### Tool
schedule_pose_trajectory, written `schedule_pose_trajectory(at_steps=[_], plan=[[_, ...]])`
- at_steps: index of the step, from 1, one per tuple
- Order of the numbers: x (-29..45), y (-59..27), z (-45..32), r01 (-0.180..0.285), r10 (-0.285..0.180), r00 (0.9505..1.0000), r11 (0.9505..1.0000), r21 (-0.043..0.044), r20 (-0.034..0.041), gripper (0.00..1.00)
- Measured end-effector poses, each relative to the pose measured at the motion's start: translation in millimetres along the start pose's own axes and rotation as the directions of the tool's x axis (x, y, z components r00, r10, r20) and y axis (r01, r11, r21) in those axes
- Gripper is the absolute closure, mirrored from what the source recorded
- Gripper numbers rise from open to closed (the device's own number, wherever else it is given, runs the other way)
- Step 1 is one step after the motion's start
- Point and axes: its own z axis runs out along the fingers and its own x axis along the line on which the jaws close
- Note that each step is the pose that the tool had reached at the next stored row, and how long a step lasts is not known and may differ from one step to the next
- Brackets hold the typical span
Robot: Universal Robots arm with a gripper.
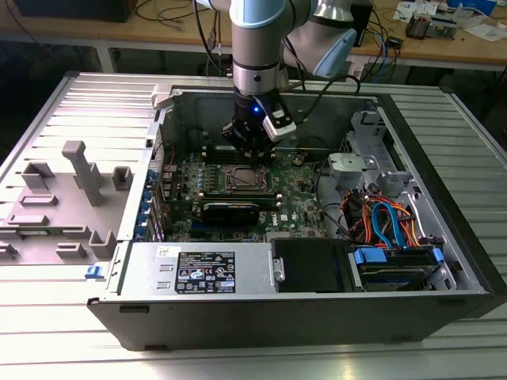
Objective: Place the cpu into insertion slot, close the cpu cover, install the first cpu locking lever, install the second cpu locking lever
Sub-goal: 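Install the first cpu locking lever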
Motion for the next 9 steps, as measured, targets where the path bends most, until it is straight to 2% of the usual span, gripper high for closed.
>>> schedule_pose_trajectory(at_steps=[9], plan=[[0.0, 0.1, 1.9, 0.0, 0.0, 1.0, 1.0, -0.0009, 0.0001, 0.89]])
